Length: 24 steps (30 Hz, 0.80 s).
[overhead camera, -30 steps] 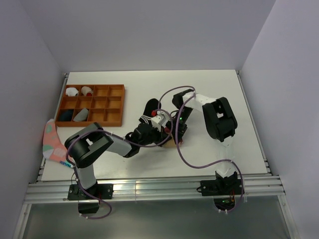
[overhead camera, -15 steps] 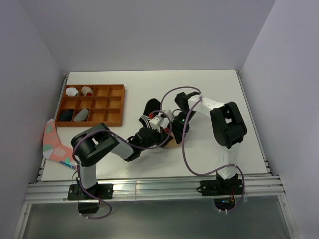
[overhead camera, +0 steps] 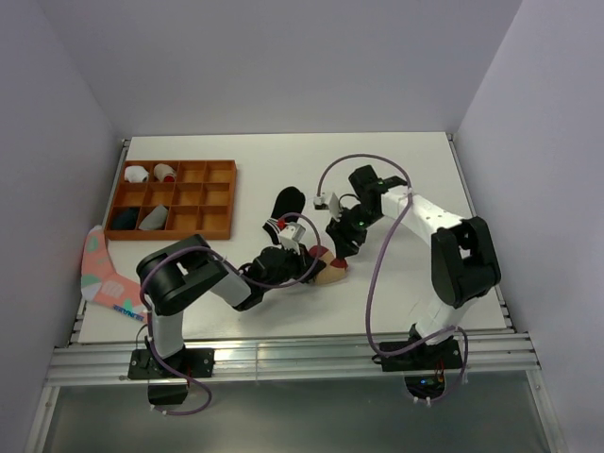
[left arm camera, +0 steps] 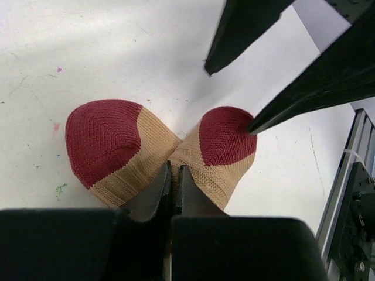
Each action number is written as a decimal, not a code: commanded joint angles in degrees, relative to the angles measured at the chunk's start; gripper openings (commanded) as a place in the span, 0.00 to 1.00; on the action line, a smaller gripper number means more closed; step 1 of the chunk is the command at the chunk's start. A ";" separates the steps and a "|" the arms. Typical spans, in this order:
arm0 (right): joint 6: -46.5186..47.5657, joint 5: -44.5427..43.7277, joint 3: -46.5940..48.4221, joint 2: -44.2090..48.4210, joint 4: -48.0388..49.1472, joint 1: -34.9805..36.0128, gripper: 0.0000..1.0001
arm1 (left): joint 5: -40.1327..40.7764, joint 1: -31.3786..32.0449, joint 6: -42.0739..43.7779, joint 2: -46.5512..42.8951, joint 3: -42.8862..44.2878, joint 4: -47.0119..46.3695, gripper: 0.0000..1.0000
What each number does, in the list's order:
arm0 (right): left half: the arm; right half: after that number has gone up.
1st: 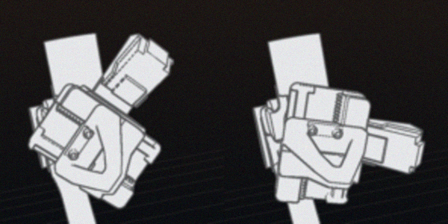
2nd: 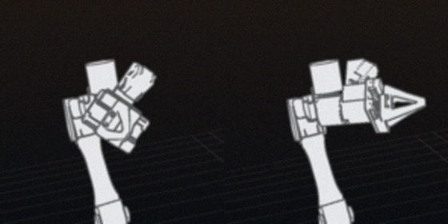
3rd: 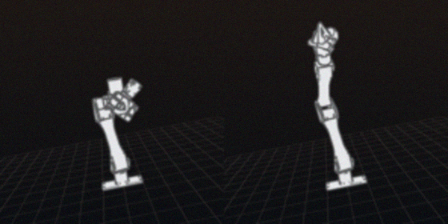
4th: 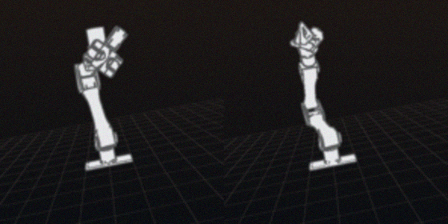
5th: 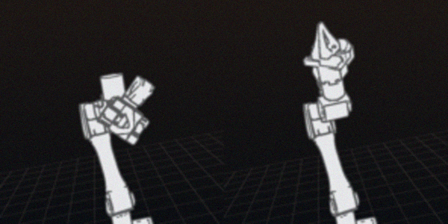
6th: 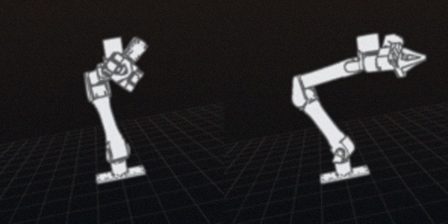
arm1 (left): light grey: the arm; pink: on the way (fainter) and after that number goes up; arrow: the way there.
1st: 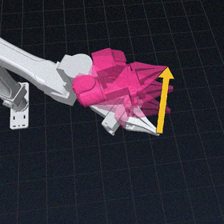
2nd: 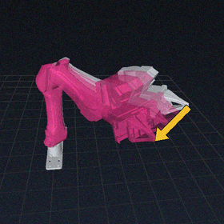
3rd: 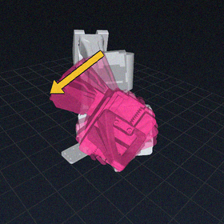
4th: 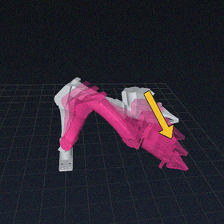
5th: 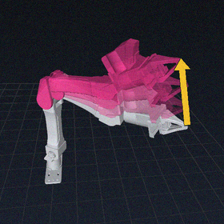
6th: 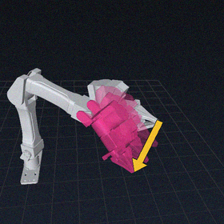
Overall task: Roll the socks
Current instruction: Roll the sock at the center of the board.
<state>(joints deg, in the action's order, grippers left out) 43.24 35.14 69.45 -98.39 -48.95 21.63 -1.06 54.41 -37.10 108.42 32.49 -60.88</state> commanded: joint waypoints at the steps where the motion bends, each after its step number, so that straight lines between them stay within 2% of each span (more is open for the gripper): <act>1: 3.25 1.69 -2.38 4.43 3.06 -1.85 0.59 | 0.00 1.05 -0.86 3.99 -3.66 12.01 0.00; 7: 7.12 1.34 -11.86 13.73 8.61 -4.14 0.59 | 0.44 1.05 -3.32 5.92 -3.93 13.24 0.00; 10: 9.66 -0.06 -18.63 22.07 15.17 -4.14 0.63 | 0.53 1.05 -4.47 6.80 -4.10 13.51 0.00; 15: 12.21 -1.21 -25.94 28.51 19.32 -3.87 0.65 | 0.44 0.96 -5.88 7.59 -3.75 15.26 0.00; 24: 15.03 -4.02 -36.75 38.09 28.90 1.48 0.72 | -1.31 0.96 -7.19 8.74 -3.22 16.23 0.00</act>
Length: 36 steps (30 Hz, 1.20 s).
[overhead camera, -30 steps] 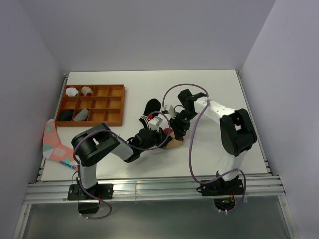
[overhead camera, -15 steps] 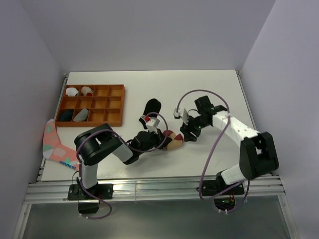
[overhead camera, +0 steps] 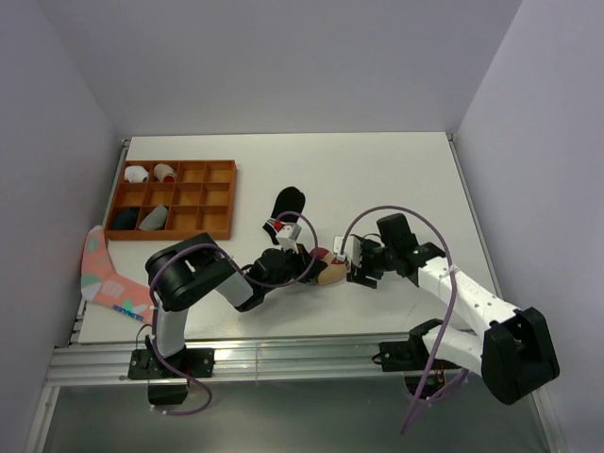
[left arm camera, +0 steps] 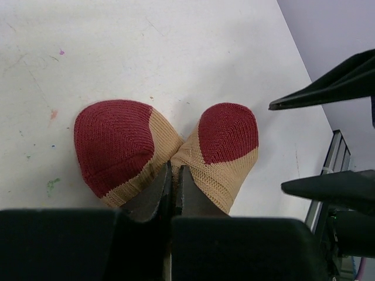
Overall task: Roll the socks
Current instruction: Roll the sock at the center of the board.
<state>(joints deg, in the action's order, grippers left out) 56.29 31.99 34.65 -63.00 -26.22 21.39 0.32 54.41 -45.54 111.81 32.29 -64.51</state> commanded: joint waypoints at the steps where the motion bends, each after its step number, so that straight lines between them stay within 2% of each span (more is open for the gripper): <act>1: 1.98 -1.74 -2.57 3.84 7.66 2.42 0.73 | -2.95 0.96 1.16 5.61 -3.11 19.43 0.00; 11: 2.86 -6.41 -6.79 1.92 14.08 9.90 0.77 | -6.03 0.70 1.24 6.93 -2.32 19.95 0.00; 26: 3.30 -8.70 -4.60 -7.13 13.65 12.10 0.75 | -10.77 -1.50 3.09 8.07 -2.32 18.98 0.00; 32: 1.10 -6.33 -1.17 -11.70 12.51 12.36 0.71 | -14.46 -3.17 4.32 9.21 -1.62 18.11 0.00; 35: -0.04 -5.19 1.11 -13.55 10.58 12.36 0.65 | -16.40 -3.70 4.58 9.92 -1.10 17.75 0.00; 36: -0.39 -4.31 1.55 -14.59 9.35 12.36 0.60 | -16.92 -3.87 4.67 10.18 -0.92 17.67 0.00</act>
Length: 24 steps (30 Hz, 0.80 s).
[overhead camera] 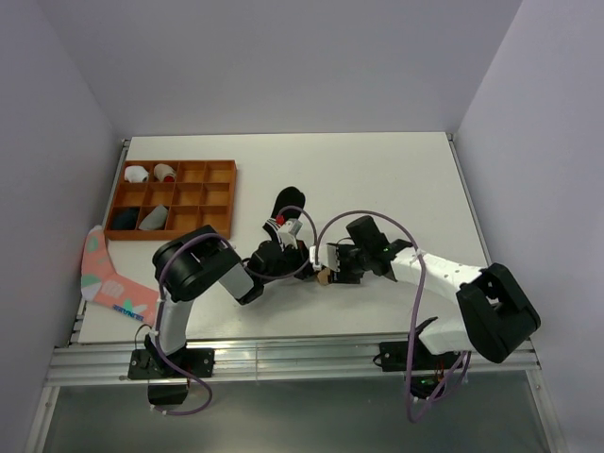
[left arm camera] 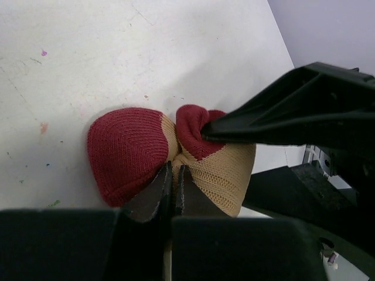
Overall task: Roll the socks
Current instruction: Roll the sock at the center of the board.
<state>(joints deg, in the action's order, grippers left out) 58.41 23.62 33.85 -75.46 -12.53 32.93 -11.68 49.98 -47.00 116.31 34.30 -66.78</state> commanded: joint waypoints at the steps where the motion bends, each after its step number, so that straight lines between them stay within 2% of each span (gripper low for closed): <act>1: -2.69 4.77 3.58 -2.58 -5.21 0.91 0.57 | -5.80 0.47 6.22 5.85 -2.49 20.03 0.00; 6: -2.87 9.15 11.04 -7.40 -16.08 1.00 0.39 | -7.92 0.39 7.19 7.00 0.06 22.39 0.00; 12: -3.13 13.47 21.95 -17.16 -31.74 1.00 0.34 | -6.43 0.39 8.24 5.77 2.43 24.50 0.00; 17: -6.90 12.95 22.75 -21.38 -31.58 0.74 0.29 | -2.83 0.39 8.16 3.14 3.75 26.01 0.00; 20: -8.31 13.38 24.25 -24.72 -32.99 0.30 0.24 | 0.78 0.47 7.37 0.68 3.23 25.74 0.05; 24: -9.46 13.74 26.09 -27.45 -34.31 -1.11 0.20 | 4.29 0.47 6.22 -2.04 1.30 23.90 0.18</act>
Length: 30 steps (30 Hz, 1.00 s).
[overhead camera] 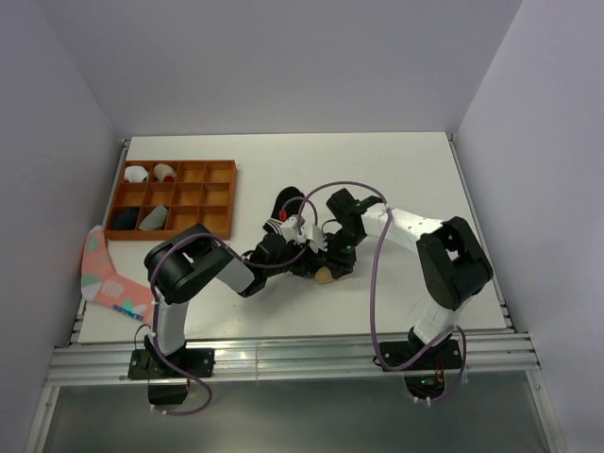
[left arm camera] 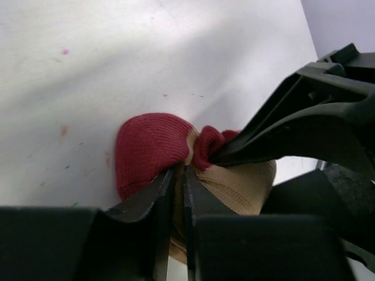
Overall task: Roll the socks
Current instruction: Roll the sock at the center of the board.
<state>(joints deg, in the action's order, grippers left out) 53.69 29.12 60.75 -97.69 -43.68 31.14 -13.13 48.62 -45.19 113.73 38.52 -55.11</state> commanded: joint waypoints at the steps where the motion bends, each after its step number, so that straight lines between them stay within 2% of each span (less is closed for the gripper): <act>1: -4.65 8.49 -0.55 -5.84 -3.69 0.51 0.20 | 7.22 1.83 4.06 0.09 -3.10 12.05 0.20; 5: -4.38 9.90 0.95 -7.51 -5.97 -0.72 0.19 | 10.83 1.83 3.00 -2.54 -5.12 9.77 0.26; 10: -4.65 9.20 1.30 -8.04 -6.50 -1.34 0.19 | 12.86 1.92 2.13 -5.45 -6.53 8.80 0.29; 11: -4.74 9.11 1.21 -8.22 -6.33 -1.34 0.19 | 15.99 1.83 1.86 -6.67 -6.79 8.97 0.29; 15: -5.52 8.06 0.77 -8.39 -5.36 -1.34 0.18 | 19.80 1.92 0.55 -8.00 -6.36 12.21 0.32; 21: -6.05 6.82 0.42 -7.95 -4.92 -1.34 0.18 | 26.03 1.92 -2.79 -9.93 -10.04 9.77 0.36; 26: -6.41 5.95 0.07 -7.69 -4.48 -1.34 0.18 | 28.15 2.00 -3.59 -11.95 -12.41 8.18 0.38; 30: -6.76 4.80 -0.19 -7.52 -3.69 -1.34 0.17 | 26.58 2.09 -3.06 -12.74 -13.73 4.14 0.41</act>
<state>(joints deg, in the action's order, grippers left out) 50.78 40.18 63.33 -102.35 -43.94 30.24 6.83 51.20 -50.52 102.15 27.16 -52.97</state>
